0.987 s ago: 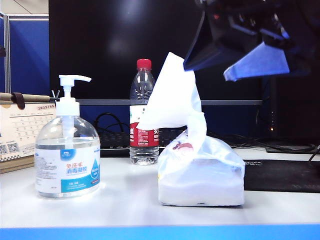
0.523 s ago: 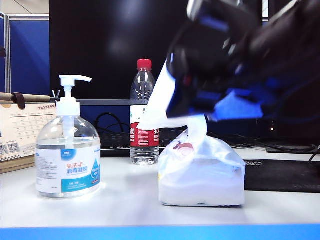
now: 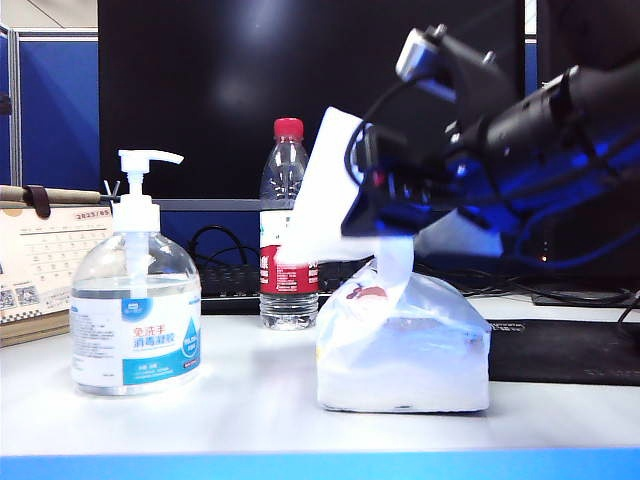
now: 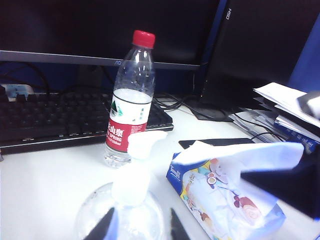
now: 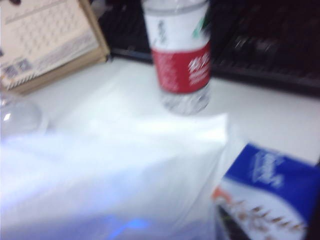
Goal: Pull out a tissue from the tissue dispenser, then press the switch of the alcohol sanitizer bottle to drop some sanitizer on the paper tissue, and finally place the treated tissue on the table.
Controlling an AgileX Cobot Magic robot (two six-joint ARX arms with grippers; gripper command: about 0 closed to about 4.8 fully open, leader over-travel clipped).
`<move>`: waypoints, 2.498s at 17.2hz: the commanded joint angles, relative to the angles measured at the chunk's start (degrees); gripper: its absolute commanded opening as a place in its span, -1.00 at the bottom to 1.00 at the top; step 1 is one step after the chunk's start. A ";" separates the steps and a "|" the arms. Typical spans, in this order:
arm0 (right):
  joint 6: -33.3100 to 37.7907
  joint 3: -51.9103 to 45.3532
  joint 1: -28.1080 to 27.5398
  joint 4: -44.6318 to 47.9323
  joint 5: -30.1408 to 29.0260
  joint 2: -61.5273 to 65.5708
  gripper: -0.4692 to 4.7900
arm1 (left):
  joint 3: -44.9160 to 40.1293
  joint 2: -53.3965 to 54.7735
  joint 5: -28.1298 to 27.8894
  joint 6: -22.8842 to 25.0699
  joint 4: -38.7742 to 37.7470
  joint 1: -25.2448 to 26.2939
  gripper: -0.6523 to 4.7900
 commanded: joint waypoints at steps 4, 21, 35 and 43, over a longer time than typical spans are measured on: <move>1.75 0.39 0.52 1.42 -1.51 2.05 -0.22 | 0.13 -0.04 -0.15 0.26 0.31 0.02 -0.27; -10.08 17.03 11.93 -19.54 -0.42 -0.70 -0.85 | 0.31 -0.04 -6.58 0.24 2.23 0.02 -0.32; -10.29 17.33 15.78 -18.99 -0.77 -0.33 -0.85 | 1.14 2.56 -8.26 -1.97 8.20 0.04 -0.32; -11.82 17.64 19.32 -19.80 -3.61 -0.26 -0.85 | 7.52 28.55 -7.85 1.33 21.59 0.07 -0.32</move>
